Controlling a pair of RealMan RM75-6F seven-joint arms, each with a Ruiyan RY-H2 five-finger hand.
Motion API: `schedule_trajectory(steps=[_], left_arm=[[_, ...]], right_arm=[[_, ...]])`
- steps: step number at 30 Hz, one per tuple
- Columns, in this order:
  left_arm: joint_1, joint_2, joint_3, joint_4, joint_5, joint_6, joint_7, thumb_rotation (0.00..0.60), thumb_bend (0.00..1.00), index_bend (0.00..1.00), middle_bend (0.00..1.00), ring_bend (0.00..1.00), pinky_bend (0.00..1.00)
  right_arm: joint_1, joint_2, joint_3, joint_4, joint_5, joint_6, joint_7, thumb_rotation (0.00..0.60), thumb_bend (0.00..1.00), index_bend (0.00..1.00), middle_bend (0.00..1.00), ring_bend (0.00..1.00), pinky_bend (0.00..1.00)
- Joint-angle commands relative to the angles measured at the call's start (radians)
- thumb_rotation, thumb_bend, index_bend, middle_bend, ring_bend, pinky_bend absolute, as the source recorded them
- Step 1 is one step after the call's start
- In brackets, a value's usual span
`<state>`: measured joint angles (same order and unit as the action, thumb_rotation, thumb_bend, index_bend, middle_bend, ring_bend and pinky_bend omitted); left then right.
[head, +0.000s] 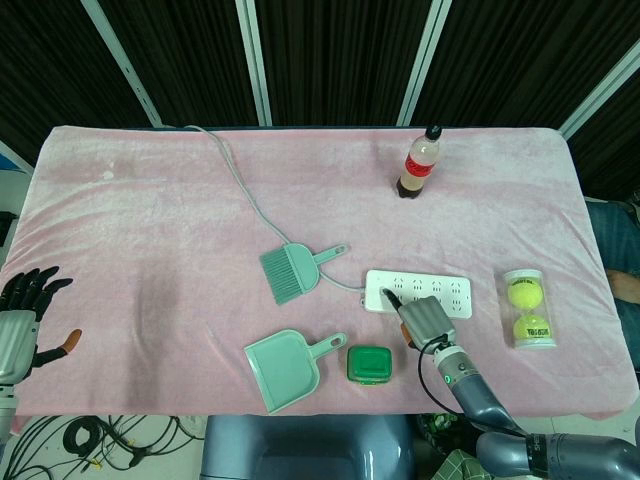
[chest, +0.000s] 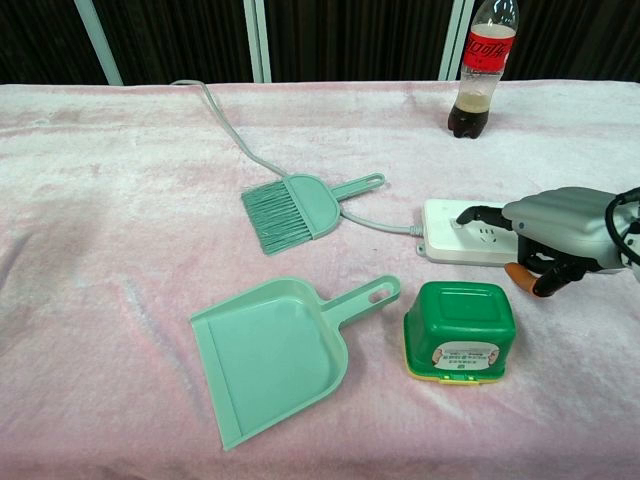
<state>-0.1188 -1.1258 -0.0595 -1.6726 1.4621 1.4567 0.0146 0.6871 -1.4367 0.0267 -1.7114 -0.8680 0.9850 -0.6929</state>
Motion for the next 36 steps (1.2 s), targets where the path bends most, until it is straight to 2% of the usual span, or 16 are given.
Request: schedule_trajectory(steps=[1, 36], left_arm=[[0.000, 0.000, 0.000, -0.001, 0.000, 0.000, 0.001, 0.600, 0.26, 0.19, 0.08, 0.02, 0.00], [-0.003, 0.000, 0.000, 0.000, -0.003, -0.006, 0.006, 0.600, 0.26, 0.19, 0.08, 0.02, 0.00]], right_arm=[[0.003, 0.000, -0.002, -0.003, 0.004, 0.002, -0.003, 0.600, 0.57, 0.11, 0.95, 1.00, 1.00], [0.023, -0.008, -0.034, -0.005, 0.016, 0.023, -0.019, 0.600, 0.57, 0.11, 0.95, 1.00, 1.00]])
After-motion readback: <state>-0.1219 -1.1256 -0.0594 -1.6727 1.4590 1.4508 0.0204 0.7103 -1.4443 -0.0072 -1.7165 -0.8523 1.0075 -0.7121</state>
